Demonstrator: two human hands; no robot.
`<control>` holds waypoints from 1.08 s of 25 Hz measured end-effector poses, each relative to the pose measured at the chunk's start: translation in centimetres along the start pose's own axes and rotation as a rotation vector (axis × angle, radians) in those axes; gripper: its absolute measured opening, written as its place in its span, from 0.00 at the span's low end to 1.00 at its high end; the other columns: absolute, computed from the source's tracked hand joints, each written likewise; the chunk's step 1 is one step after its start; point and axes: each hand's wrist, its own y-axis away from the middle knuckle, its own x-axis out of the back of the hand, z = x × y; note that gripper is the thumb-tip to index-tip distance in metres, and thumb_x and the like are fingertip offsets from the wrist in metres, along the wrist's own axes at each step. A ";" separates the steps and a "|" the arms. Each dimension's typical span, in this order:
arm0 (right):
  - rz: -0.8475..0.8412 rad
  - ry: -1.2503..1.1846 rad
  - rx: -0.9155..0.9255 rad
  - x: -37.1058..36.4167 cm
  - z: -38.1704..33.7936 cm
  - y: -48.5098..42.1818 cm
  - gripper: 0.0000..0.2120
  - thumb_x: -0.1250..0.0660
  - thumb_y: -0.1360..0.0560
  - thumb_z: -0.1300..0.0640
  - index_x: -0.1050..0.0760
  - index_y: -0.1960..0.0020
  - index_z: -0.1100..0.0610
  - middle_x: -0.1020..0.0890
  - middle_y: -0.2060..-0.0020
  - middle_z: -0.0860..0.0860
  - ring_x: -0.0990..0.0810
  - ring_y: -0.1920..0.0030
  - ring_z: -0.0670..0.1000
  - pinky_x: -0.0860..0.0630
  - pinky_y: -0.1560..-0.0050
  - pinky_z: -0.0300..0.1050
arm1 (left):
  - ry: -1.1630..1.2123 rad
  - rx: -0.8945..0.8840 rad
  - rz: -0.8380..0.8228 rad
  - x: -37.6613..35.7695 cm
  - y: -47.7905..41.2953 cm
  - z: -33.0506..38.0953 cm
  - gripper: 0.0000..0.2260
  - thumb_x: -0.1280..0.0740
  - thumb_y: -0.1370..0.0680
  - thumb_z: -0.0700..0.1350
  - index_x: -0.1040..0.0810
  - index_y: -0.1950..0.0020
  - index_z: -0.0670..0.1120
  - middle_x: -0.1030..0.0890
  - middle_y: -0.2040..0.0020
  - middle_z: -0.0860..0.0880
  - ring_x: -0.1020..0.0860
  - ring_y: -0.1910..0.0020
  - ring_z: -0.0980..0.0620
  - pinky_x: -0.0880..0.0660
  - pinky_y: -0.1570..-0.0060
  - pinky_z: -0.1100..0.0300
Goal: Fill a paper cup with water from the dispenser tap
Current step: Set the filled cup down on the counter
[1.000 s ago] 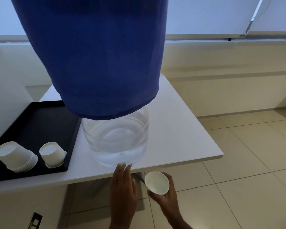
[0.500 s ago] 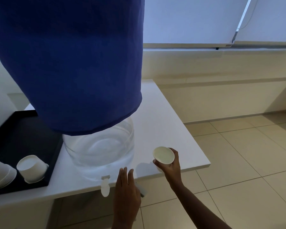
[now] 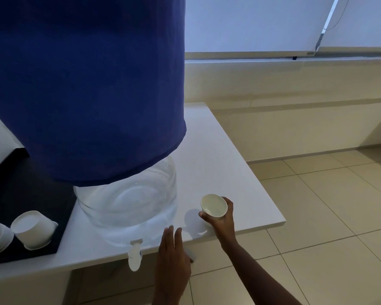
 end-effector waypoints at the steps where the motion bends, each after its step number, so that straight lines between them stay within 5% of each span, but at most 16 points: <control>1: -0.011 0.026 -0.005 0.2 0.0 0.0 0.37 0.25 0.46 0.51 0.38 0.42 0.49 0.28 0.45 0.51 0.27 0.45 0.53 0.28 0.48 0.45 | 0.000 -0.006 -0.008 0.0 0.0 0.2 0.29 0.18 0.53 0.34 0.19 0.53 0.35 0.15 0.53 0.35 0.16 0.54 0.38 0.17 0.65 0.47; 8: -0.136 0.555 0.122 3.3 1.1 1.2 0.38 0.25 0.35 0.52 0.41 0.33 0.59 0.32 0.35 0.59 0.32 0.37 0.55 0.29 0.39 0.50 | -0.023 0.012 -0.049 -0.9 -0.4 2.1 0.34 0.17 0.50 0.44 0.20 0.48 0.33 0.17 0.49 0.35 0.17 0.51 0.37 0.19 0.60 0.44; 10: -0.173 0.807 0.193 4.1 1.9 1.7 0.34 0.40 0.27 0.42 0.46 0.30 0.60 0.37 0.29 0.60 0.39 0.30 0.59 0.36 0.30 0.53 | -0.013 -0.003 -0.079 -1.7 -0.3 2.0 0.30 0.20 0.42 0.50 0.21 0.47 0.33 0.17 0.47 0.35 0.17 0.50 0.37 0.20 0.52 0.46; 12: -0.241 1.002 0.204 4.9 2.8 1.9 0.44 0.66 0.34 0.30 0.55 0.28 0.59 0.48 0.25 0.58 0.50 0.25 0.57 0.48 0.26 0.53 | -0.003 0.011 -0.113 -2.0 -0.3 2.0 0.25 0.36 0.26 0.57 0.21 0.46 0.35 0.17 0.46 0.37 0.18 0.49 0.38 0.25 0.41 0.50; 14: -0.282 1.108 0.210 5.6 3.7 2.0 0.52 0.78 0.43 0.27 0.60 0.28 0.58 0.54 0.25 0.58 0.56 0.25 0.57 0.54 0.25 0.52 | 0.032 0.060 -0.136 -2.5 -0.3 1.9 0.26 0.29 0.31 0.56 0.21 0.45 0.35 0.17 0.45 0.36 0.18 0.48 0.37 0.21 0.50 0.44; 16: -0.304 1.141 0.209 5.8 4.1 2.2 0.53 0.80 0.44 0.26 0.61 0.28 0.57 0.55 0.25 0.58 0.58 0.25 0.57 0.55 0.25 0.53 | 0.103 0.081 -0.122 -3.1 -0.6 1.9 0.34 0.23 0.37 0.52 0.27 0.38 0.35 0.24 0.38 0.34 0.24 0.40 0.34 0.25 0.45 0.37; 18: -0.314 1.175 0.205 5.8 4.3 2.4 0.52 0.81 0.44 0.27 0.61 0.28 0.57 0.55 0.25 0.57 0.58 0.26 0.58 0.56 0.25 0.55 | 0.120 0.126 -0.167 -3.3 -0.7 1.9 0.36 0.35 0.25 0.56 0.46 0.27 0.39 0.43 0.25 0.37 0.43 0.26 0.36 0.43 0.28 0.41; 20: -0.314 1.202 0.205 5.7 4.5 2.5 0.52 0.82 0.44 0.28 0.62 0.29 0.56 0.56 0.25 0.57 0.58 0.26 0.58 0.56 0.25 0.57 | 0.089 0.149 -0.184 -3.7 -0.7 1.7 0.35 0.46 0.22 0.59 0.59 0.26 0.42 0.56 0.22 0.42 0.54 0.23 0.43 0.54 0.24 0.47; 27: -0.341 1.287 0.155 5.6 4.3 2.8 0.53 0.85 0.47 0.29 0.65 0.29 0.55 0.58 0.25 0.56 0.59 0.25 0.56 0.58 0.26 0.57 | 0.008 0.146 -0.225 -3.8 -0.8 1.4 0.34 0.48 0.21 0.59 0.62 0.26 0.43 0.58 0.22 0.43 0.56 0.23 0.44 0.55 0.24 0.49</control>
